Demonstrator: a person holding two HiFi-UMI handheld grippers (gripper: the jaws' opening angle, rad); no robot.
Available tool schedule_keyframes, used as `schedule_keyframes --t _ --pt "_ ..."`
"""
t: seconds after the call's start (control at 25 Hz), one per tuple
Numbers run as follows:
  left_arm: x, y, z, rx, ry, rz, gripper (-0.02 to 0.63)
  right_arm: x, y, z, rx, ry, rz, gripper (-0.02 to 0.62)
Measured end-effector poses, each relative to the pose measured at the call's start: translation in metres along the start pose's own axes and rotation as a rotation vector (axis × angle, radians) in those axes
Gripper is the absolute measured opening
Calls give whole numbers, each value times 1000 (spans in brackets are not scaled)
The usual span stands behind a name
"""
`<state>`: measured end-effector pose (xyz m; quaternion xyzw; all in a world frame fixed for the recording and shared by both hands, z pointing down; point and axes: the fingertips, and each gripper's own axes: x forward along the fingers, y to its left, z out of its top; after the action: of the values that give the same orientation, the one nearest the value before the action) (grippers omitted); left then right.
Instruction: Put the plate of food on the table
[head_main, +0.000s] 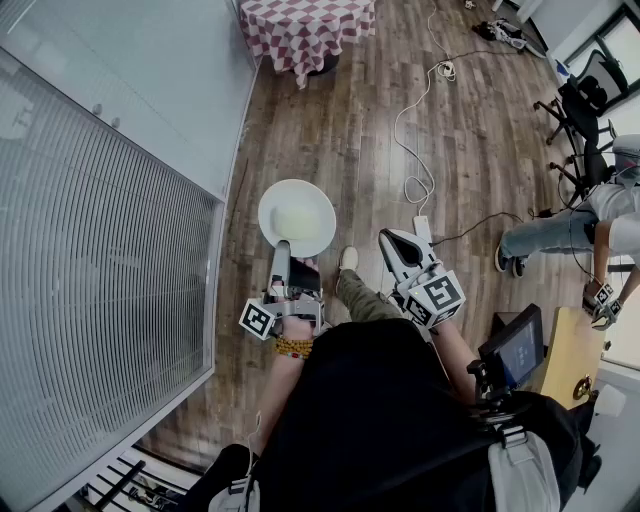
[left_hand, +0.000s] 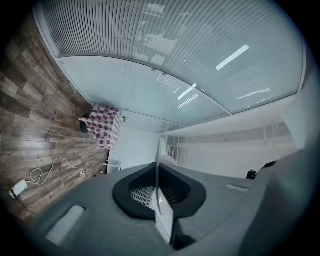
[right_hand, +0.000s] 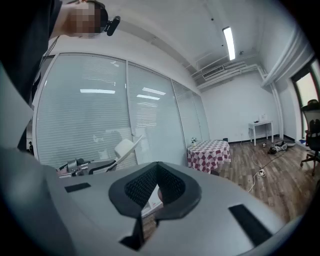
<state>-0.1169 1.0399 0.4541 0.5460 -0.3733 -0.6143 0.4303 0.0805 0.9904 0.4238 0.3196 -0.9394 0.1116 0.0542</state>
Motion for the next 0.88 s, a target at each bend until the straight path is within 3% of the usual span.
schedule_keyframes --t 0.24,0.36,0.64,0.88 --pt "22 22 -3 -10 27 37 8 13 -6 -3 47 -23 75 14" --pt "46 34 -2 -1 61 27 8 28 -23 -8 39 -12 63 14" --pt "141 59 9 55 90 65 8 77 -106 9 106 -23 15 14" --pt "203 85 24 85 47 57 8 107 -168 19 95 -15 4 14"
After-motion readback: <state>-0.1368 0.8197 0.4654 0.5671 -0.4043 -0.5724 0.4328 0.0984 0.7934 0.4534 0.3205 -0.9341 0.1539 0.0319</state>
